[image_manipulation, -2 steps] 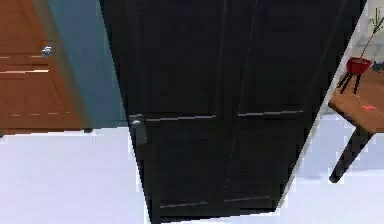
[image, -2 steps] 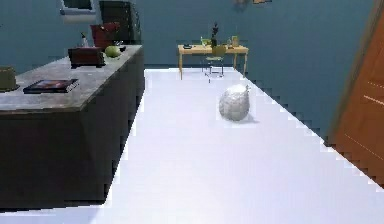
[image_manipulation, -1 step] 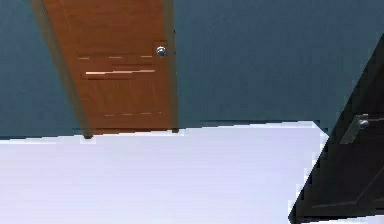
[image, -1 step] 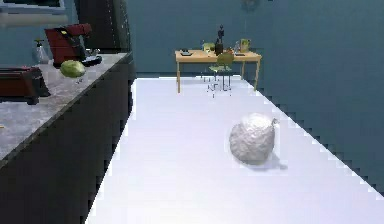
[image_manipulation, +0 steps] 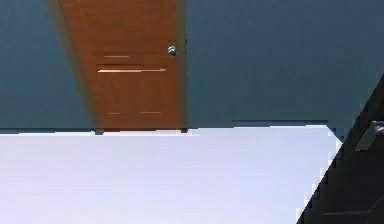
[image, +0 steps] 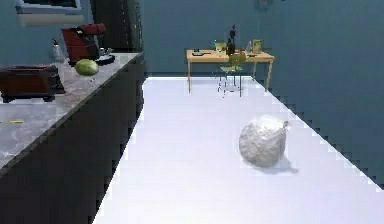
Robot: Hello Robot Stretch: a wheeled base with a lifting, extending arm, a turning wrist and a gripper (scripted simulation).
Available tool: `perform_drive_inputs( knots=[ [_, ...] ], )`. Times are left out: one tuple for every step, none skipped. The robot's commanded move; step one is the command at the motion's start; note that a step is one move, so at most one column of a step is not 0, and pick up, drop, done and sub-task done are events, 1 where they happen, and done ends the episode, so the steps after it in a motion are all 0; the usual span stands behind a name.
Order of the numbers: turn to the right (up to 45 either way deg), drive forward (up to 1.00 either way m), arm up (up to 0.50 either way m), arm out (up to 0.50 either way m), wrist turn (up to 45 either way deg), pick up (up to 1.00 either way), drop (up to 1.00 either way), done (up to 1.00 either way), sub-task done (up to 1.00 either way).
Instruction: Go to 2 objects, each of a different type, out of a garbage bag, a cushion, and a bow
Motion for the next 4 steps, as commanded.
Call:
perform_drive_inputs(
  knots=[
    [0.0, 1.0, 0.0, 0.0, 0.0, 0.0, 0.0, 0.0, 0.0],
    [-6.0, 0.0, 0.0, 0.0, 0.0, 0.0, 0.0, 0.0, 0.0],
    [0.0, 0.1, 0.0, 0.0, 0.0, 0.0, 0.0, 0.0, 0.0],
    [45.0, 0.0, 0.0, 0.0, 0.0, 0.0, 0.0, 0.0, 0.0]
  ],
)
